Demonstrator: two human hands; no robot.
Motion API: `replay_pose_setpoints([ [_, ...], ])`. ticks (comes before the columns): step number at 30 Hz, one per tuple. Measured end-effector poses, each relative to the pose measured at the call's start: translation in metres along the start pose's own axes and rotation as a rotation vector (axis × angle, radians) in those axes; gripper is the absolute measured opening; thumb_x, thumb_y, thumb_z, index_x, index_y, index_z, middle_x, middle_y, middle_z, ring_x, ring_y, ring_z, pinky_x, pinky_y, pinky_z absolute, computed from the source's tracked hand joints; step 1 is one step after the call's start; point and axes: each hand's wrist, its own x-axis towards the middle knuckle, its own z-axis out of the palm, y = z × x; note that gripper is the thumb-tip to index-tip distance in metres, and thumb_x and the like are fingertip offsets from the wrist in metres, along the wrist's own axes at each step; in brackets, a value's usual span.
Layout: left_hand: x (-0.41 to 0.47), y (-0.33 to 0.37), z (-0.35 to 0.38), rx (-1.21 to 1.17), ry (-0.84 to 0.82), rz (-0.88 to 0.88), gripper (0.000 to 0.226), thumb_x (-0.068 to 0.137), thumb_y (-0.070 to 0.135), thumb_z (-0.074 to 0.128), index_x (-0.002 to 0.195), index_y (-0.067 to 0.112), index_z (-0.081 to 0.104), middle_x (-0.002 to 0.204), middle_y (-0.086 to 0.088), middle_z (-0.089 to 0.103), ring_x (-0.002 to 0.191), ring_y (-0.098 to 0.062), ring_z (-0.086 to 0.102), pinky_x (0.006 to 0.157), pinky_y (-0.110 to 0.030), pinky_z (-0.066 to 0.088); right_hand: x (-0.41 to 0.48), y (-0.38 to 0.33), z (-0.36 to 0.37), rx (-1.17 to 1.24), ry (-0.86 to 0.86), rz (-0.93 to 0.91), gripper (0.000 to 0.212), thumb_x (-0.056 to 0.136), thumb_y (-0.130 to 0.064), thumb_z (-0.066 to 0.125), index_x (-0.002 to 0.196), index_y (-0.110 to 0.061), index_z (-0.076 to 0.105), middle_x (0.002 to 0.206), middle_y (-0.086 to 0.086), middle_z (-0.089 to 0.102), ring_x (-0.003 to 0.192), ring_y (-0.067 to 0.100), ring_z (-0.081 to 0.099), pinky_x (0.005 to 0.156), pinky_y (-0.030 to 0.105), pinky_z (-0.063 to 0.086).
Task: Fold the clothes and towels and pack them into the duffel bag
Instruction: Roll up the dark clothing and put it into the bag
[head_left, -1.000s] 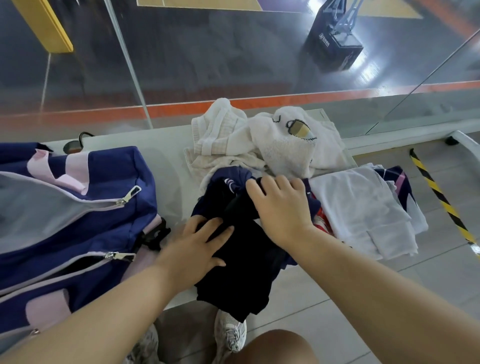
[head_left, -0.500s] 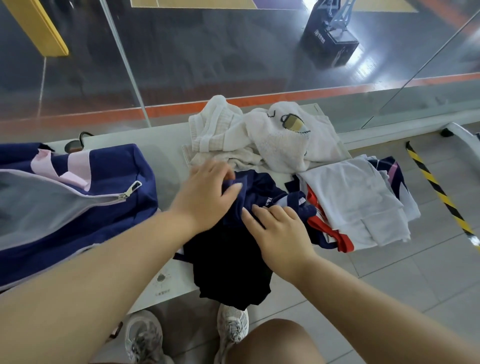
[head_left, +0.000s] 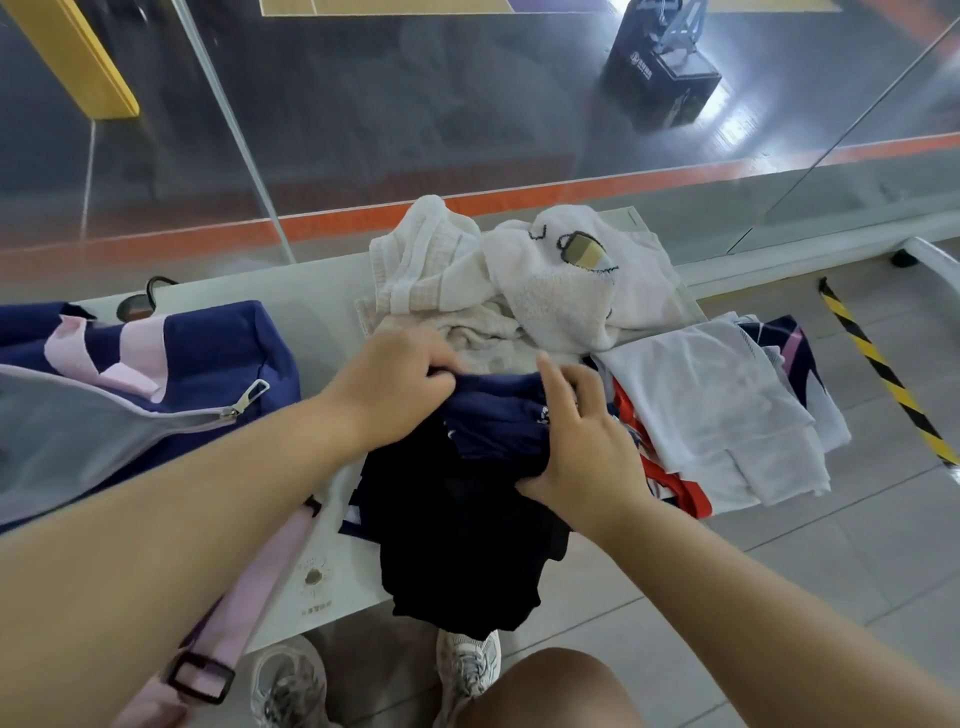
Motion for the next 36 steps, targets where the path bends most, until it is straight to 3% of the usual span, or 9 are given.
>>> replay_pose_setpoints([
  [4,-0.046,-0.009,0.012,0.057,0.064,0.188,0.026,0.079,0.011,0.049,0.084,0.010,0.075,0.086,0.010,0.062,0.092,-0.008,0.050,0.086,-0.002,0.029,0.011,0.002,-0.011,-0.102,-0.227,-0.041,0.118,0.065,-0.038,0.078,0.148,-0.035,-0.006,0.155,-0.004,-0.007,0.094,0.024,0.056,0.065,0.030,0.044],
  [11,-0.083,-0.033,0.044,0.336,0.024,0.412,0.032,0.082,0.026,0.048,0.096,0.007,0.069,0.126,-0.006,0.061,0.122,-0.025,0.044,0.106,-0.036,0.033,0.007,-0.016,0.001,-0.268,-0.143,-0.212,0.047,0.078,-0.031,0.064,0.122,-0.024,0.049,0.141,-0.011,0.043,0.115,0.026,0.033,0.087,0.040,0.032],
  [14,-0.100,-0.039,0.056,0.503,-0.130,0.400,0.072,0.075,0.060,0.050,0.125,0.008,0.050,0.150,-0.007,0.035,0.142,-0.031,0.019,0.112,-0.054,0.024,-0.005,-0.013,0.012,-0.273,-0.075,-0.195,0.046,0.076,-0.020,0.063,0.121,-0.021,0.051,0.148,-0.008,0.039,0.136,0.034,0.018,0.096,0.044,0.013],
  [17,-0.111,-0.045,0.065,0.763,-0.312,0.328,0.118,0.065,0.084,0.040,0.146,0.008,0.001,0.158,-0.009,-0.013,0.142,-0.035,-0.018,0.115,-0.056,-0.001,-0.022,-0.012,0.025,-0.367,-0.096,-0.206,0.061,0.070,-0.023,0.068,0.128,-0.015,0.051,0.147,0.002,0.043,0.141,0.038,0.023,0.103,0.044,0.007],
  [19,-0.113,-0.047,0.071,0.943,-0.401,0.263,0.125,0.068,0.084,0.037,0.134,0.007,-0.036,0.140,-0.010,-0.050,0.128,-0.038,-0.044,0.110,-0.056,-0.019,-0.033,-0.013,0.030,-0.416,-0.104,-0.192,0.078,0.061,-0.038,0.064,0.132,-0.009,0.049,0.145,0.008,0.045,0.137,0.040,0.031,0.104,0.047,0.011],
  [21,-0.110,-0.048,0.078,1.006,-0.398,0.243,0.111,0.081,0.070,0.037,0.131,0.006,-0.039,0.126,-0.012,-0.062,0.118,-0.040,-0.053,0.108,-0.056,-0.017,-0.040,-0.015,0.031,-0.451,-0.122,-0.184,0.093,0.057,-0.048,0.056,0.139,-0.007,0.042,0.148,0.010,0.040,0.138,0.042,0.028,0.105,0.048,0.010],
  [25,-0.106,-0.062,0.084,0.841,-0.155,0.371,0.081,0.077,0.050,0.041,0.137,0.002,0.014,0.151,-0.018,-0.012,0.137,-0.043,-0.013,0.111,-0.059,0.021,-0.043,-0.013,0.031,-0.461,-0.173,-0.212,0.105,0.058,-0.058,0.051,0.147,-0.008,0.026,0.156,0.009,0.024,0.142,0.041,0.014,0.107,0.049,0.002],
  [28,-0.100,-0.068,0.089,0.835,0.005,0.591,0.059,0.078,0.039,0.041,0.119,-0.004,0.041,0.138,-0.018,0.028,0.139,-0.038,0.006,0.109,-0.054,0.018,-0.043,-0.011,0.031,-0.433,-0.182,-0.206,0.107,0.053,-0.062,0.049,0.143,-0.007,0.033,0.151,0.010,0.033,0.139,0.042,0.023,0.106,0.051,0.009],
  [36,-0.078,-0.064,0.081,0.586,-0.004,0.492,0.033,0.077,0.010,0.055,0.109,0.010,0.045,0.131,-0.016,0.053,0.119,-0.051,0.040,0.081,-0.054,0.053,-0.038,-0.008,0.022,-0.337,-0.255,-0.227,0.124,0.057,-0.083,0.048,0.149,-0.022,-0.007,0.159,0.001,-0.004,0.143,0.035,-0.014,0.109,0.048,-0.011],
])
